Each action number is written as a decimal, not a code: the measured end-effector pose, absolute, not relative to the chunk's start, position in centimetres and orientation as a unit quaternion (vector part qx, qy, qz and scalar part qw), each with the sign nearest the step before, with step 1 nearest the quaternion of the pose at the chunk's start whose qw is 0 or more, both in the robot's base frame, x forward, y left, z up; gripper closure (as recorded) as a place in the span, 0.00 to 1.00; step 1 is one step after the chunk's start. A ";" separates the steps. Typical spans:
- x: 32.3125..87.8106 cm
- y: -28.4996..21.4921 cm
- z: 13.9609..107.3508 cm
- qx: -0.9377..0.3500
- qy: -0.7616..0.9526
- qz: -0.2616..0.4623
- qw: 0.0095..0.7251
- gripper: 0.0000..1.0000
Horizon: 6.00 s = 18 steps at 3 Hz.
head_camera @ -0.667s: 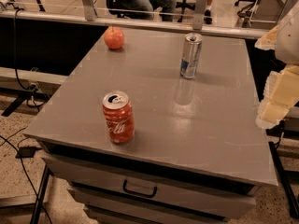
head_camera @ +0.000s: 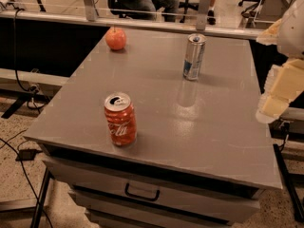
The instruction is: Move redbull can near apple
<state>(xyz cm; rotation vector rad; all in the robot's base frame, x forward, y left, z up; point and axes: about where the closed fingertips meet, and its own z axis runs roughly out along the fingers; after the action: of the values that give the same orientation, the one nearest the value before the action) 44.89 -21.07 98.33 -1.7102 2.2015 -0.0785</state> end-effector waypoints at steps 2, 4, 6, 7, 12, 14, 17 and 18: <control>53.8 -17.0 98.7 -0.597 0.769 -0.011 0.227 0.00; 54.8 -17.0 98.7 -0.588 0.772 -0.003 0.240 0.00; 59.0 -16.5 98.3 -0.560 0.779 0.012 0.281 0.00; 61.8 -15.8 97.5 -0.541 0.785 0.019 0.301 0.00; 67.0 -14.9 95.4 -0.489 0.790 0.090 0.358 0.00; 68.0 -14.5 93.9 -0.475 0.795 0.106 0.363 0.00; 68.1 -13.9 93.3 -0.478 0.794 0.111 0.359 0.67; 68.2 -13.7 93.1 -0.480 0.794 0.112 0.357 0.90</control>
Offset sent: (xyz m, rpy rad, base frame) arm 0.0956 0.0452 0.0111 0.0950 -0.0582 0.0317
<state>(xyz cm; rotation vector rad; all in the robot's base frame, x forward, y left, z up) 68.18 -13.68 93.11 -1.2381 2.0488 0.2892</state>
